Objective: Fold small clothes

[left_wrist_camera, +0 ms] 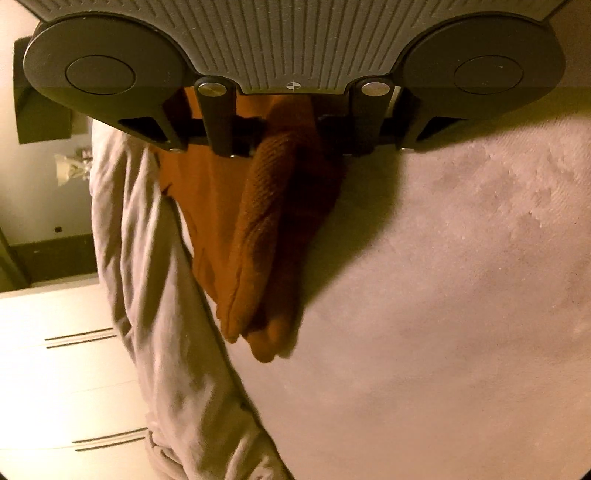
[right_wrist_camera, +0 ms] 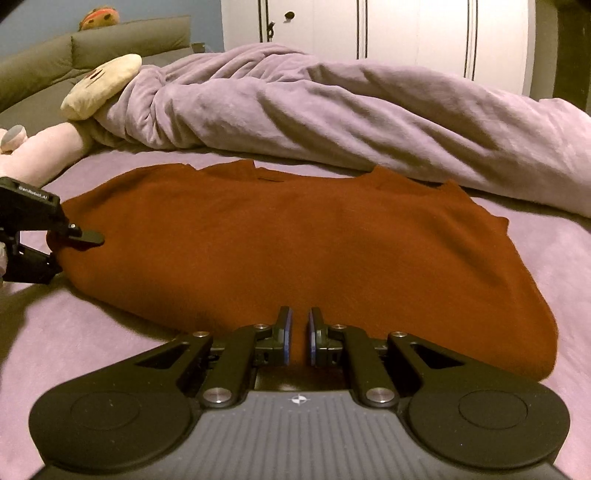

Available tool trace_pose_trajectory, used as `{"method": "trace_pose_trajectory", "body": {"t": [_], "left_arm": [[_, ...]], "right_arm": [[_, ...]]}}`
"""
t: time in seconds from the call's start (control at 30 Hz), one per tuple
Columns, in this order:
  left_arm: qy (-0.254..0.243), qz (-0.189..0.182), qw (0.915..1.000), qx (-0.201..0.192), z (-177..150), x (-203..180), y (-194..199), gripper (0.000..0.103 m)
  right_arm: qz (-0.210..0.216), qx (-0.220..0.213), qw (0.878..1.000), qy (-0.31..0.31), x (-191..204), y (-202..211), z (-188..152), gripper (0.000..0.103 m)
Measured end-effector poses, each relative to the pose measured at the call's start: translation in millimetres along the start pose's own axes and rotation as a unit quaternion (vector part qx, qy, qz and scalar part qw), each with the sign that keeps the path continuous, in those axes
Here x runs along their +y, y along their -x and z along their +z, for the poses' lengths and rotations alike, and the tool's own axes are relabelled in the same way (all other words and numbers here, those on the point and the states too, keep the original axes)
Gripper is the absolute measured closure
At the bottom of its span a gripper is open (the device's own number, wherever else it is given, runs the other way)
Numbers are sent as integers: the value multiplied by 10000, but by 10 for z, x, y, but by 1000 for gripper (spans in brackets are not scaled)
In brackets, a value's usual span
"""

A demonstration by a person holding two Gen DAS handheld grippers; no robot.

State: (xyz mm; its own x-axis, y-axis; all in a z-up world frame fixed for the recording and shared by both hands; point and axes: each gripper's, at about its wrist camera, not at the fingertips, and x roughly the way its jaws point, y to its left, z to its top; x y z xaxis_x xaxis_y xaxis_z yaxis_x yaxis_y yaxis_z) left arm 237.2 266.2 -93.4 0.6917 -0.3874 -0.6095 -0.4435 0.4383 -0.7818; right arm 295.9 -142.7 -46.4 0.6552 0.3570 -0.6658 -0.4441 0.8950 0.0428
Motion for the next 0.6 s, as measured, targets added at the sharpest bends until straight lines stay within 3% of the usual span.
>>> {"method": "trace_pose_trajectory", "body": {"t": [0.17, 0.37, 0.6], "left_arm": [[-561, -80, 9980, -284, -26, -322, 153, 81], [-1189, -1, 9917, -485, -91, -695, 288, 82], [-1139, 229, 9923, -436, -131, -586, 233, 82]], "right_arm": [[-118, -184, 9996, -167, -32, 160, -33, 81], [-420, -242, 9984, -287, -121, 237, -90, 81], [-312, -373, 9982, -349, 19, 178, 16, 82]]}}
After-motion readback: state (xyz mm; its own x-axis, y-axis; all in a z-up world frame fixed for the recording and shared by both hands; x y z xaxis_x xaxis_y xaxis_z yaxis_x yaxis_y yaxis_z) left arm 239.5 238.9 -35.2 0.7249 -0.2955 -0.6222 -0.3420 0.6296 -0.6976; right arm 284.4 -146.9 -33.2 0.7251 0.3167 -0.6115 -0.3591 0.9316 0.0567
